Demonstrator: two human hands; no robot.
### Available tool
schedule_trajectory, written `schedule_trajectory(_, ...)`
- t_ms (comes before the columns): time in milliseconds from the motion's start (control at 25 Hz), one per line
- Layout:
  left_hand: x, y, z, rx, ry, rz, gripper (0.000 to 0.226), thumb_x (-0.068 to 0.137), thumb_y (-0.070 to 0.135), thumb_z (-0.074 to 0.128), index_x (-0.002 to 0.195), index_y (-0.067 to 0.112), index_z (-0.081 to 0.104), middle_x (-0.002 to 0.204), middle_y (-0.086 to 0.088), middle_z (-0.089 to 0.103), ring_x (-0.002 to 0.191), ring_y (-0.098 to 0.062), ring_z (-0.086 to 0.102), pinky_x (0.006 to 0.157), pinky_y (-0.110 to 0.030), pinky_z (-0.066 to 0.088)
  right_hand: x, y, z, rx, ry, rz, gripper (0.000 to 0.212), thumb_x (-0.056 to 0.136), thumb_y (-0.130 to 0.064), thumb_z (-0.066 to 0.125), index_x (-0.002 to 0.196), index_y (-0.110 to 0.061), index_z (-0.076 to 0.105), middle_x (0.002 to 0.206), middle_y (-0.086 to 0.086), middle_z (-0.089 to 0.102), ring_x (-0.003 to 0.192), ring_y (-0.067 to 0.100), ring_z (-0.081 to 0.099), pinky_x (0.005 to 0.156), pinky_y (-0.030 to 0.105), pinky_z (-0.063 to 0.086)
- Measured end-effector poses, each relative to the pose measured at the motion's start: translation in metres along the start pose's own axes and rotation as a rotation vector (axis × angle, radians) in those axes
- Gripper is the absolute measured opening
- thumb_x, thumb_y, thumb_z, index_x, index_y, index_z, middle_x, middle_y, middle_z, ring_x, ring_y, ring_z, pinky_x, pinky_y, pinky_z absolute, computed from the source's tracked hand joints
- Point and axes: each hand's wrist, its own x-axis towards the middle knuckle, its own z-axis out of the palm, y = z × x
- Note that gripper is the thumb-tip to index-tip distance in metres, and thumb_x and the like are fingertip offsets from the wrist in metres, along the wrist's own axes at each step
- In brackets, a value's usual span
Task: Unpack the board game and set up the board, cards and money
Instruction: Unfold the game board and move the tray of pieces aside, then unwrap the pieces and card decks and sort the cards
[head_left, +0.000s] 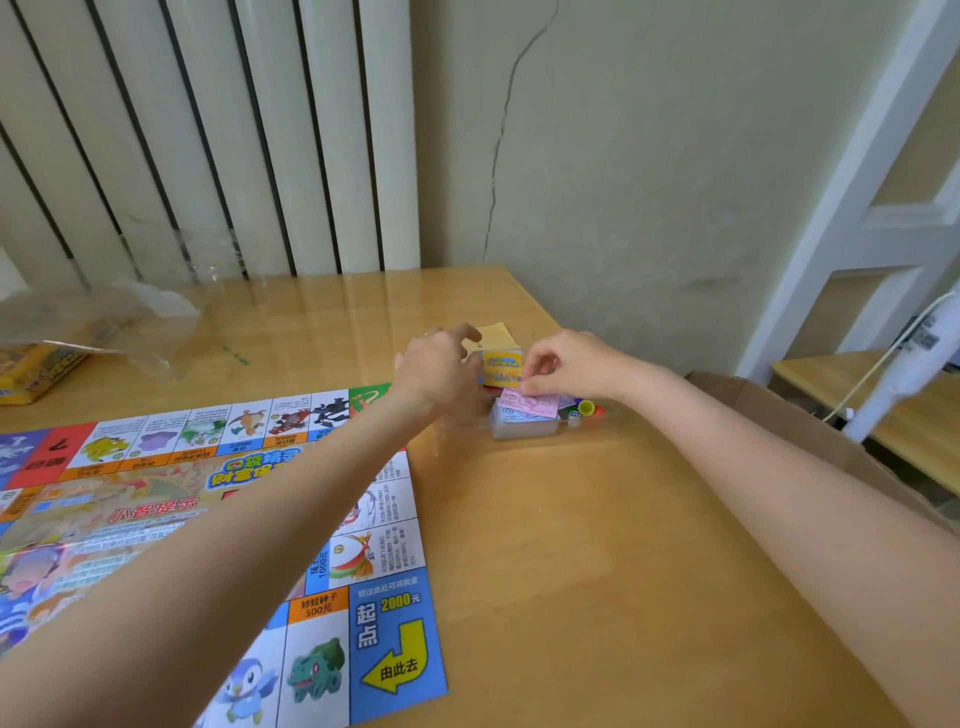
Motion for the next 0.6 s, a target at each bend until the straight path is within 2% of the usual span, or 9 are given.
schedule_trajectory(80, -0.007, -0.004, -0.009, -0.021, -0.065, -0.064, 0.021, 0.088, 0.023, 0.05, 0.102, 0.019, 0.066, 0.101, -0.005, 0.068, 0.101, -0.026, 0.059, 0.089, -0.035, 0.043, -0.005, -0.001, -0.006, -0.013, -0.018, 0.056, 0.027, 0.075, -0.035, 0.075, 0.085, -0.011, 0.066, 0.08, -0.001, 0.058, 0.077, 0.014, 0.052, 0.07, 0.027, 0.042)
schedule_trajectory(160, -0.015, -0.002, -0.012, 0.076, -0.229, -0.123, 0.019, 0.086, 0.028, 0.054, 0.082, 0.015, 0.066, 0.08, -0.003, 0.063, 0.088, -0.025, 0.058, 0.086, -0.034, 0.043, -0.01, -0.003, -0.007, -0.101, -0.073, 0.084, 0.033, 0.074, -0.038, 0.075, 0.09, -0.01, 0.065, 0.08, -0.004, 0.056, 0.078, 0.014, 0.051, 0.068, 0.026, 0.041)
schedule_trajectory(240, -0.021, 0.005, -0.007, 0.132, -0.297, -0.155, 0.029, 0.087, 0.035, 0.053, 0.067, 0.014, 0.056, 0.071, -0.002, 0.055, 0.088, -0.027, 0.057, 0.092, -0.038, 0.041, -0.014, -0.004, -0.006, -0.157, -0.09, 0.074, 0.036, 0.075, -0.034, 0.075, 0.098, -0.009, 0.064, 0.084, -0.003, 0.056, 0.083, 0.014, 0.051, 0.065, 0.025, 0.041)
schedule_trajectory(280, -0.022, 0.009, -0.003, 0.149, -0.301, -0.165, 0.031, 0.088, 0.037, 0.052, 0.066, 0.015, 0.05, 0.079, -0.003, 0.059, 0.096, -0.028, 0.057, 0.096, -0.039, 0.038, -0.016, -0.005, -0.005, -0.17, -0.085, 0.069, 0.035, 0.076, -0.031, 0.074, 0.1, -0.008, 0.064, 0.088, -0.002, 0.056, 0.085, 0.015, 0.051, 0.066, 0.026, 0.041)
schedule_trajectory(360, -0.025, 0.018, 0.002, 0.205, -0.288, -0.188, 0.024, 0.088, 0.037, 0.052, 0.076, 0.017, 0.046, 0.106, -0.006, 0.061, 0.114, -0.027, 0.051, 0.1, -0.039, 0.031, -0.02, -0.007, -0.004, -0.165, -0.071, 0.066, 0.032, 0.078, -0.025, 0.073, 0.103, -0.008, 0.065, 0.091, 0.0, 0.055, 0.089, 0.015, 0.051, 0.072, 0.026, 0.041)
schedule_trajectory(400, -0.025, 0.022, 0.002, 0.23, -0.285, -0.204, 0.018, 0.088, 0.036, 0.053, 0.084, 0.019, 0.045, 0.112, -0.006, 0.057, 0.117, -0.027, 0.047, 0.101, -0.038, 0.028, -0.021, -0.007, -0.004, -0.151, -0.062, 0.064, 0.029, 0.078, -0.023, 0.073, 0.103, -0.009, 0.066, 0.091, 0.0, 0.055, 0.089, 0.015, 0.051, 0.072, 0.025, 0.04)
schedule_trajectory(520, -0.019, 0.028, 0.007, 0.257, -0.353, -0.246, 0.019, 0.086, 0.03, 0.053, 0.1, 0.017, 0.05, 0.119, -0.006, 0.055, 0.116, -0.028, 0.047, 0.102, -0.036, 0.031, -0.022, -0.008, 0.001, -0.097, -0.034, 0.065, 0.017, 0.082, -0.017, 0.067, 0.096, -0.01, 0.069, 0.087, 0.002, 0.058, 0.084, 0.015, 0.052, 0.066, 0.024, 0.04)
schedule_trajectory(600, -0.018, 0.035, 0.007, 0.211, -0.41, -0.256, 0.028, 0.089, 0.027, 0.048, 0.113, 0.012, 0.054, 0.125, -0.011, 0.056, 0.111, -0.028, 0.051, 0.094, -0.032, 0.037, -0.021, -0.01, 0.005, -0.068, -0.006, 0.087, 0.012, 0.082, -0.022, 0.067, 0.086, -0.011, 0.07, 0.079, 0.001, 0.059, 0.079, 0.016, 0.051, 0.065, 0.024, 0.039)
